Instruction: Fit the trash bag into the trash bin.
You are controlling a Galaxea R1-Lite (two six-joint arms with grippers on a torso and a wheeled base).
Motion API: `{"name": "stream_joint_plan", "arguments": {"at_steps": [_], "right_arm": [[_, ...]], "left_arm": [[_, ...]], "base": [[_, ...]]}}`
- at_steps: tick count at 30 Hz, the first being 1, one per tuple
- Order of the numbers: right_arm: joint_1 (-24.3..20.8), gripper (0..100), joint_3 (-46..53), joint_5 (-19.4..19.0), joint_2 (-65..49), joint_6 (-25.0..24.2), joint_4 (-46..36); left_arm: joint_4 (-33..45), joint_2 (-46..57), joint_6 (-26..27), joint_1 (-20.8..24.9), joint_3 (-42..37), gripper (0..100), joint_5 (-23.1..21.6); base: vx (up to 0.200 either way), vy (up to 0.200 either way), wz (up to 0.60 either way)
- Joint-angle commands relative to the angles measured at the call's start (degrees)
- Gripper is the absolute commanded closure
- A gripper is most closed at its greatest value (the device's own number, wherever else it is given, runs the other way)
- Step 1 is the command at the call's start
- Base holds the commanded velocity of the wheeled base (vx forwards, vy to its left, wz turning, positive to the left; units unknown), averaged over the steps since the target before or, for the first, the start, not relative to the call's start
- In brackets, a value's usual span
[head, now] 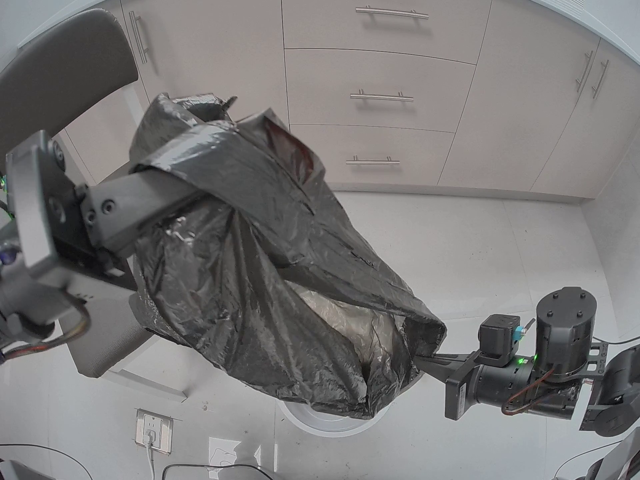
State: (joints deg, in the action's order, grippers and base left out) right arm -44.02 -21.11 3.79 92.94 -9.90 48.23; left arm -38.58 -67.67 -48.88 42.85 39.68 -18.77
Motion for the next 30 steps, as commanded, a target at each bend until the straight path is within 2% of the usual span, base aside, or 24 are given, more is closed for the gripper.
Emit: {"name": "stream_joint_plan", "arguments": {"at_steps": [1,6,8,11,12,13,18,22,30], "right_arm": [[2.3,100,-16.2,-6.6,-21.1,-5.3,-35.1],[1.8,100,-18.1,-6.4,-22.5,-5.1,-39.7],[1.9,100,-21.2,-6.4,-23.5,-5.1,-46.0],[1.7,100,-25.8,-6.9,-25.1,-5.2,-55.1],[1.7,100,-26.0,-6.9,-25.2,-5.2,-55.6],[1.5,100,-26.6,-7.0,-25.8,-5.2,-56.9],[-0.2,100,-26.6,-7.0,-26.0,-5.4,-57.5],[-0.8,100,-26.4,-6.5,-24.7,-5.5,-57.6],[-0.7,100,-25.7,-6.2,-24.2,-5.2,-57.0]], "left_arm": [[2.5,-12.7,14.4,2.9,-1.9,100,13.6],[2.5,-13.1,13.3,6.1,-2.8,100,13.4],[2.4,-13.5,13.2,7.2,-3.1,100,12.4],[2.4,-13.0,11.4,7.5,-3.6,100,7.5],[2.4,-13.0,11.3,7.5,-3.6,100,7.1],[2.4,-12.8,10.1,7.5,-3.8,100,4.8],[2.2,-12.9,8.8,7.5,-5.1,100,0.4],[-1.0,-13.5,8.8,7.5,-7.2,100,-2.8],[-11.0,-19.7,8.8,6.7,-10.7,100,-3.6]], "base": [[0.0,0.0,0.0],[0.0,0.0,0.0],[0.0,0.0,0.0],[0.0,0.0,0.0],[0.0,0.0,0.0],[0.0,0.0,0.0],[0.0,0.0,0.0],[0.0,0.0,0.0],[0.0,0.0,0.0]]}}
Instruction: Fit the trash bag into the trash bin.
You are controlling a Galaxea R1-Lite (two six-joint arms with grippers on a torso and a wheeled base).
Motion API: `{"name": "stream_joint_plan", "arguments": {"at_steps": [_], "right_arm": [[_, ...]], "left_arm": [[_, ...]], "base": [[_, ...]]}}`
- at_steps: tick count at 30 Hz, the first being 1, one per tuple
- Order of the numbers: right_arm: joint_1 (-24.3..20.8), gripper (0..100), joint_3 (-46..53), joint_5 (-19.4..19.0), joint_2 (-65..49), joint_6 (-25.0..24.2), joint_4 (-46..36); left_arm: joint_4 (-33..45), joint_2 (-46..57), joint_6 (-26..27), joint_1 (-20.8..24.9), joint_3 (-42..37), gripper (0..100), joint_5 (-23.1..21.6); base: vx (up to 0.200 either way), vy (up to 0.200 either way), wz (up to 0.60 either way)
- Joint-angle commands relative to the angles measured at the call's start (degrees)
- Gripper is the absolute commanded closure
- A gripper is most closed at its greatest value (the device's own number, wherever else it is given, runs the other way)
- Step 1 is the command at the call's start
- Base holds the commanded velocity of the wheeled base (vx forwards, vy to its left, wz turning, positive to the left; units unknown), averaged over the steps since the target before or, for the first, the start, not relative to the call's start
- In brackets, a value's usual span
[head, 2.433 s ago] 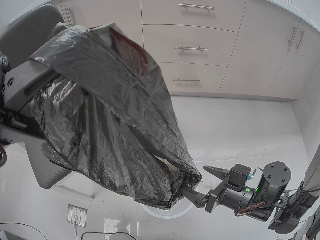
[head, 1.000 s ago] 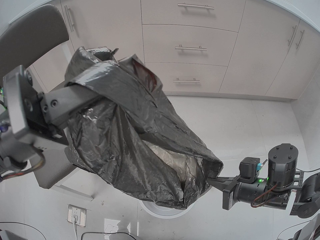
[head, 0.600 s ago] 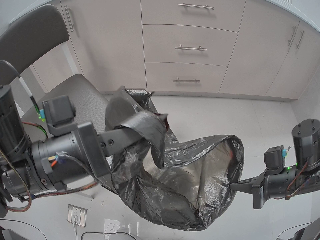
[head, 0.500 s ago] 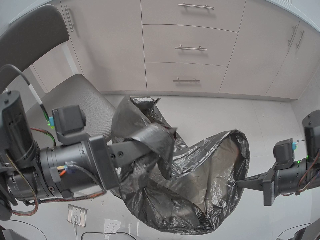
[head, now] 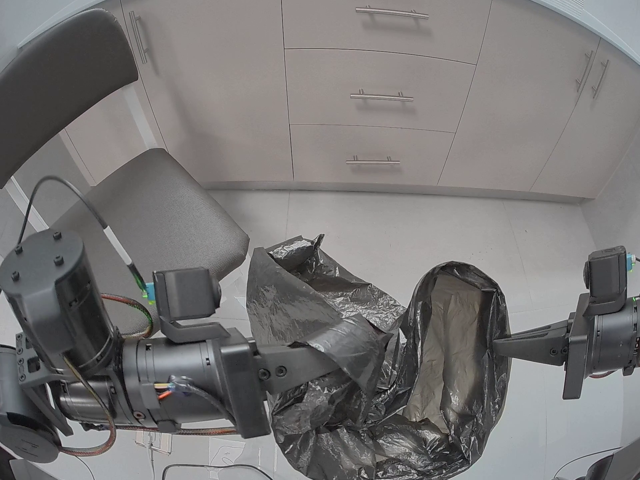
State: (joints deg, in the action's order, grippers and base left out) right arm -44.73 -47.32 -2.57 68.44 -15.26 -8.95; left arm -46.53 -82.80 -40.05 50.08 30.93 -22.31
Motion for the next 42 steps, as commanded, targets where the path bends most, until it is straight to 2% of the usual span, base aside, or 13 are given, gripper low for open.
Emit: {"name": "stream_joint_plan", "arguments": {"at_steps": [1,4,5,7,14,18,25,31,32,42], "right_arm": [[0.0,100,0.7,0.0,0.6,0.1,0.3],[0.6,100,1.3,0.0,1.4,0.3,1.0],[1.2,100,1.9,0.0,2.3,0.1,3.1],[2.7,100,2.6,0.0,3.0,0.2,4.9],[3.5,100,5.6,0.6,3.2,0.3,11.7],[2.8,100,7.6,1.7,4.2,1.0,15.4],[1.7,100,8.5,1.3,10.0,1.2,16.0],[0.2,100,10.9,1.5,13.0,1.2,21.0],[-0.6,100,12.1,1.4,14.2,1.3,23.8],[-3.3,100,12.9,0.8,20.3,0.6,24.2]], "left_arm": [[-4.8,-5.7,-0.1,-0.7,-2.5,100,-0.1],[-8.3,-8.0,-0.2,-1.5,-3.2,100,-0.2],[-12.4,-10.8,-0.3,-2.5,-3.6,100,-0.3],[-15.0,-12.8,-0.4,-3.4,-3.5,100,-0.6],[-19.2,-16.3,-1.4,-4.0,-3.3,100,-2.3],[-20.6,-17.6,-3.1,-4.6,-3.4,100,-2.3],[-20.6,-19.9,-3.2,-5.9,-3.7,100,-2.2],[-20.8,-21.5,-3.3,-7.9,-3.9,100,-2.3],[-21.6,-22.4,-3.3,-8.5,-5.0,100,-2.4],[-28.2,-24.9,-6.5,-8.6,-10.7,100,-2.3]], "base": [[0.0,0.0,0.0],[0.0,0.0,0.0],[0.0,0.0,0.0],[0.0,0.0,0.0],[0.0,0.0,0.0],[0.0,0.0,0.0],[0.0,0.0,0.0],[0.0,0.0,0.0],[0.0,0.0,0.0],[0.0,0.0,0.0]]}}
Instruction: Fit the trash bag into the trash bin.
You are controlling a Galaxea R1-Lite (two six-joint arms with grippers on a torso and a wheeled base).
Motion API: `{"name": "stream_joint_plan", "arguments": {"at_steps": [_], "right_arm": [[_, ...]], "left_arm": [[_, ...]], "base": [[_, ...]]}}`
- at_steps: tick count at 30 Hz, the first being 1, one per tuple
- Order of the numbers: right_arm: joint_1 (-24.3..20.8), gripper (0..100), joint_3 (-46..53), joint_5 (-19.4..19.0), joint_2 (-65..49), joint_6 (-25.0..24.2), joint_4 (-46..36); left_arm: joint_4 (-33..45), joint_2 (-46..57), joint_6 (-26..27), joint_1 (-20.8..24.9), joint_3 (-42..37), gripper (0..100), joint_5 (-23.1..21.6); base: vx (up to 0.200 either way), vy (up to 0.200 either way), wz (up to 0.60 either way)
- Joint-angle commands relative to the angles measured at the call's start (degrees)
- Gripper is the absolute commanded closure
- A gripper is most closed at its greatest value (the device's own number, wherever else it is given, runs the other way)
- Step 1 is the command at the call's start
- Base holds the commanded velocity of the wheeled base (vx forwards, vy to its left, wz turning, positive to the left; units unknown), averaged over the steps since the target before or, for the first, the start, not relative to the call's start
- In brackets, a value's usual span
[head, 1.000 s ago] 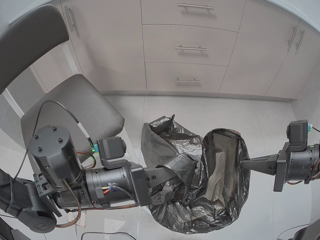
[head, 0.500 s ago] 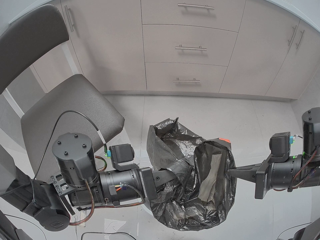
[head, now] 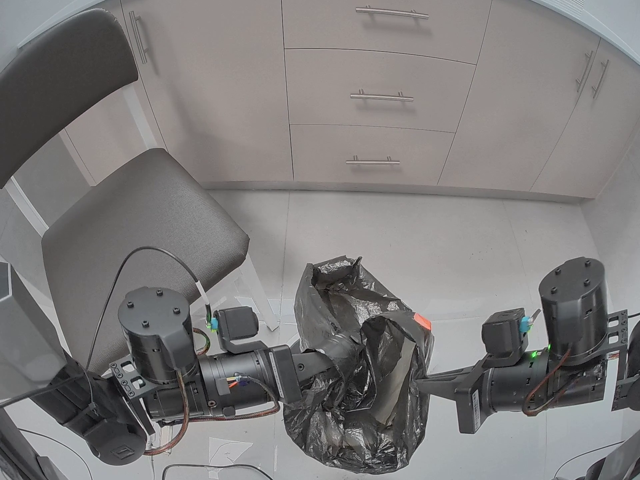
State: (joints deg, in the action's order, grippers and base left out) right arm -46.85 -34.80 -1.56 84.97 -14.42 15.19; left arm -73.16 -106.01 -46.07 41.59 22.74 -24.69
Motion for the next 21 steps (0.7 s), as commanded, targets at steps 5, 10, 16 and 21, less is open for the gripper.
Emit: {"name": "stream_joint_plan", "arguments": {"at_steps": [5,10,16,21], "right_arm": [[-2.2,100,0.4,-0.5,6.8,-0.4,0.4],[-2.5,100,1.7,-1.1,8.1,-0.4,3.8],[-2.8,100,2.4,-3.1,10.2,-0.7,5.0],[-2.7,100,4.0,-3.1,13.8,-1.6,10.7]], "left_arm": [[-5.5,-3.3,-0.7,-0.1,-6.7,100,0.1],[-7.7,-3.2,-1.7,-0.1,-10.3,100,0.1],[-9.1,-4.7,-2.5,-0.7,-12.9,100,0.2],[-9.1,-6.4,-2.5,-1.4,-12.5,100,0.2]], "base": [[0.0,0.0,0.0],[0.0,0.0,0.0],[0.0,0.0,0.0],[0.0,0.0,0.0]]}}
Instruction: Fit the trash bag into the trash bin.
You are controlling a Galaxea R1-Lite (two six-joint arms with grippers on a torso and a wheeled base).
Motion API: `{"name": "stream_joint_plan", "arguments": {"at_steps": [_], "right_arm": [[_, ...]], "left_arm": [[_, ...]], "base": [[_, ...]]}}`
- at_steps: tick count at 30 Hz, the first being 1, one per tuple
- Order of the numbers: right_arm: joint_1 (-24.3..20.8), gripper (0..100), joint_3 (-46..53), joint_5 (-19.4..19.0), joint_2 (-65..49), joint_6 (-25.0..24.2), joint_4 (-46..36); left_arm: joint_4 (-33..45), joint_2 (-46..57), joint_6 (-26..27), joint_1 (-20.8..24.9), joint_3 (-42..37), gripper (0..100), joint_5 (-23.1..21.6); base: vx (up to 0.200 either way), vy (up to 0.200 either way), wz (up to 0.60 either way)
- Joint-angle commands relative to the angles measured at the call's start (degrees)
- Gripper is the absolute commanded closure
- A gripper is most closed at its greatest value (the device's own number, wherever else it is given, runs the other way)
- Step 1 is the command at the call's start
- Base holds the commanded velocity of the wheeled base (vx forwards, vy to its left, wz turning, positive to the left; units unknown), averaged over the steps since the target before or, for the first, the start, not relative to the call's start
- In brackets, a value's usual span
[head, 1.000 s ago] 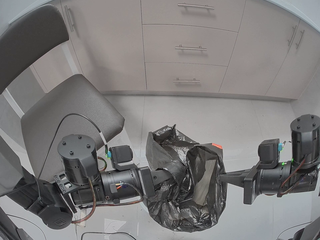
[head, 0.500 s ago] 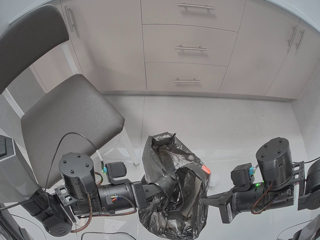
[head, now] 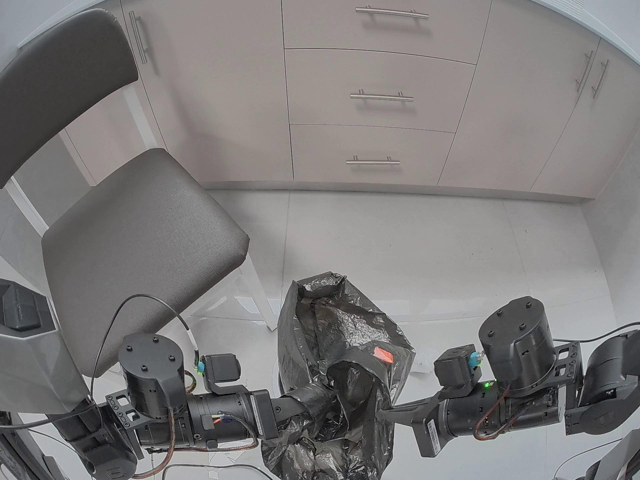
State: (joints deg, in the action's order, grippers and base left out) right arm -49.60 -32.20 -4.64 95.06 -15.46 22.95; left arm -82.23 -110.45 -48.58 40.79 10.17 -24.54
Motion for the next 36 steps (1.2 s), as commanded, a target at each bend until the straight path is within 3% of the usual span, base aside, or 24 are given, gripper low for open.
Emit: {"name": "stream_joint_plan", "arguments": {"at_steps": [1,9,17,25,36], "right_arm": [[0.2,100,2.1,0.0,4.6,-0.7,5.0],[2.4,100,5.4,0.0,10.6,-0.8,18.1],[2.8,100,5.6,-0.5,14.3,-0.9,19.5],[4.7,100,10.9,-1.5,21.4,-1.7,39.9],[5.0,100,13.0,-2.0,20.7,-1.4,43.2]], "left_arm": [[0.0,-2.6,0.0,-0.9,0.3,100,0.0],[-4.4,-8.3,-0.1,-4.1,0.9,100,0.0],[-5.6,-11.1,0.0,-6.3,1.0,100,-0.1],[-5.6,-13.7,0.2,-8.2,2.8,100,-0.2],[-5.6,-12.5,0.3,-8.4,2.5,100,-0.2]], "base": [[0.0,0.0,0.0],[0.0,0.0,0.0],[0.0,0.0,0.0],[0.0,0.0,0.0],[0.0,0.0,0.0]]}}
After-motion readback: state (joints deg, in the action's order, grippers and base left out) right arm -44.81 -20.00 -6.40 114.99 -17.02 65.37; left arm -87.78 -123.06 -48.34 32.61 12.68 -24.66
